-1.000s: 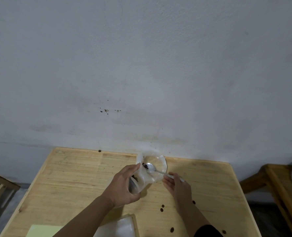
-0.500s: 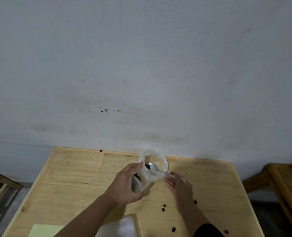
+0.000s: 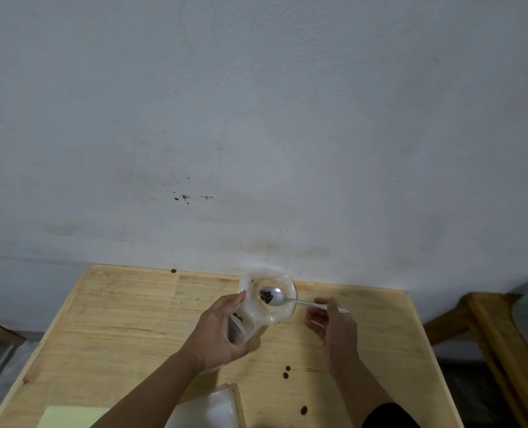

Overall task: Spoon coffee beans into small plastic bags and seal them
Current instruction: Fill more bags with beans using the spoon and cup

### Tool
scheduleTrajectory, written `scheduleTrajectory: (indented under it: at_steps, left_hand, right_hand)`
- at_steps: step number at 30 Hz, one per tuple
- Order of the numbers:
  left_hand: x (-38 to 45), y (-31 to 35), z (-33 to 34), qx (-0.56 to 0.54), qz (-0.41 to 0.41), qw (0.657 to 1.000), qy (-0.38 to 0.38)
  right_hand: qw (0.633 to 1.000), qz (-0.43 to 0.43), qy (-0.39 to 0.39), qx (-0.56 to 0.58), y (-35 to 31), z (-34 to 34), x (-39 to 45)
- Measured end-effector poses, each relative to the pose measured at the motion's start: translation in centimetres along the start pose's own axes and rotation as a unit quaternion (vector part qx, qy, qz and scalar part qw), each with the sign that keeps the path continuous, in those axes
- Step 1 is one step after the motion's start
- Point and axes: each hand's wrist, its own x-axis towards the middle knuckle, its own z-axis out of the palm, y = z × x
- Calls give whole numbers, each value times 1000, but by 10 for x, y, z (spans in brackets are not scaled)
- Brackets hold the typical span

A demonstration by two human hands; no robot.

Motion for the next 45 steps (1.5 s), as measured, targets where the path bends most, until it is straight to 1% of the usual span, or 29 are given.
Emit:
scheduleTrajectory:
  at_steps: [7, 11, 15, 18, 21, 23, 25, 28, 30, 35, 39, 41, 45]
  left_hand:
    - [0, 3, 1, -4, -9, 1000, 7]
    - [-1, 4, 2, -3, -9, 1000, 18]
    - [-1, 8, 2, -17, -7, 999, 29]
    - [-1, 12, 0, -16, -7, 999, 36]
    - [-2, 10, -1, -19, -9, 999, 41]
    - [-4, 7, -2, -14, -11, 999, 46]
    - [-5, 5, -3, -9, -11, 998, 59]
    - [-7, 4, -5, -13, -13, 997, 80]
    - [-9, 5, -5, -29, -16, 995, 90]
    - [-13, 6, -2, -58, -25, 993, 95]
    - [-12, 13, -1, -70, -40, 994, 81]
    - [-11, 15, 1, -63, -45, 994, 82]
    - [-10, 15, 3, -58, -47, 994, 81]
  right_hand:
    - [992, -75, -73, -67, -16, 7, -19]
    - [977, -135, -103, -130, -16, 9, -24]
    - [963, -175, -116, -167, -16, 9, -27]
    - [966, -180, -111, -149, -18, 7, -30]
    - [980, -159, -75, -90, -21, -1, -30]
    - [991, -127, -24, -38, -20, -11, -28]
    - [994, -100, 28, -21, -16, -21, -27]
    - [992, -79, 80, -57, 1, -35, -27]
    - [990, -66, 101, -76, 16, -40, -25]
    - [983, -33, 132, -126, 40, -34, -18]
    - [973, -12, 155, -171, 46, -23, -15]
    - [963, -7, 172, -208, 47, -21, -13]
    - [945, -7, 181, -274, 51, -21, -10]
